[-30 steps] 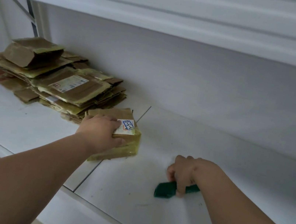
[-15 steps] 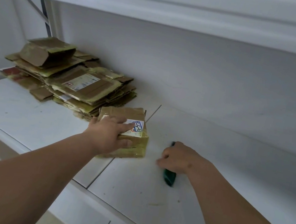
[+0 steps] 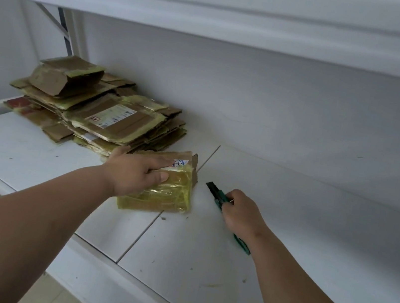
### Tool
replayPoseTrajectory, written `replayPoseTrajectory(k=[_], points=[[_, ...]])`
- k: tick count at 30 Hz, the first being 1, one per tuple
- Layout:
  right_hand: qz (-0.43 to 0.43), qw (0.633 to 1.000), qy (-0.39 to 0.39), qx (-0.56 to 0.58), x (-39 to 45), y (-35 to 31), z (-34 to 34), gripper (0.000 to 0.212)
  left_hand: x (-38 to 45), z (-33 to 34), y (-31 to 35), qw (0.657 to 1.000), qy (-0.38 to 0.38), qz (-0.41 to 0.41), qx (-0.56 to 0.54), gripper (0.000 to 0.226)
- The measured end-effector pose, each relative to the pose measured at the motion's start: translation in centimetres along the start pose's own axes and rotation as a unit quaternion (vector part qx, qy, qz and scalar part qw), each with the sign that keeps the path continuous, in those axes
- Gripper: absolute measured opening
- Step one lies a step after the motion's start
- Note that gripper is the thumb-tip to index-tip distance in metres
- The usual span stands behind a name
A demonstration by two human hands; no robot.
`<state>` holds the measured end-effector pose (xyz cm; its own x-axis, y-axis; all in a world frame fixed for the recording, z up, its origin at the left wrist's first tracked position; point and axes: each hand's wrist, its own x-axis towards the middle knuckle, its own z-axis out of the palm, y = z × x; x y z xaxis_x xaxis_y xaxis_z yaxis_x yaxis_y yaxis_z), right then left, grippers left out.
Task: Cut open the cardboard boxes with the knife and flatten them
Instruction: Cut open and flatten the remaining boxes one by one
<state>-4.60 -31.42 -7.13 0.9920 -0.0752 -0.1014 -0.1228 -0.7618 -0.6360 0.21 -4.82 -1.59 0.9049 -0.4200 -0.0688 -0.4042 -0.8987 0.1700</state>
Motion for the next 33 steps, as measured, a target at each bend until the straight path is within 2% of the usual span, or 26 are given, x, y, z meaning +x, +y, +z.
replayPoseTrajectory(k=[2,5,10,15,21,23,27,33], points=[[-0.039,0.998,0.020,0.051,-0.3,-0.4,0.1,0.021,0.0,-0.3,-0.1,0.999,0.029,0.004,0.016,0.062],[-0.104,0.990,0.034,0.083,-1.0,-1.3,0.7,0.021,0.2,-0.6,-0.4,0.998,0.054,0.010,0.035,0.064],[-0.130,0.983,0.056,0.114,-0.7,-2.2,1.1,0.022,0.5,-1.4,-0.1,0.999,0.026,0.011,0.040,0.065],[-0.141,0.980,0.081,0.117,0.0,-3.2,0.9,0.019,0.1,-1.5,-0.4,0.999,0.034,0.008,0.020,0.062],[-0.174,0.975,0.126,0.064,0.7,-4.6,1.4,0.018,-0.2,-1.7,-1.0,0.998,0.016,-0.007,-0.052,0.062],[-0.186,0.972,0.140,0.041,1.1,-5.1,1.8,0.021,-0.4,-1.8,-1.6,0.992,0.008,-0.012,-0.122,0.060],[-0.227,0.959,0.169,-0.021,1.5,-5.9,2.4,0.024,-0.7,-0.9,-3.4,0.968,0.003,-0.011,-0.251,0.043],[-0.268,0.934,0.225,-0.071,1.6,-5.8,2.5,0.036,-0.3,-0.1,-4.9,0.962,-0.013,0.002,-0.271,0.062]])
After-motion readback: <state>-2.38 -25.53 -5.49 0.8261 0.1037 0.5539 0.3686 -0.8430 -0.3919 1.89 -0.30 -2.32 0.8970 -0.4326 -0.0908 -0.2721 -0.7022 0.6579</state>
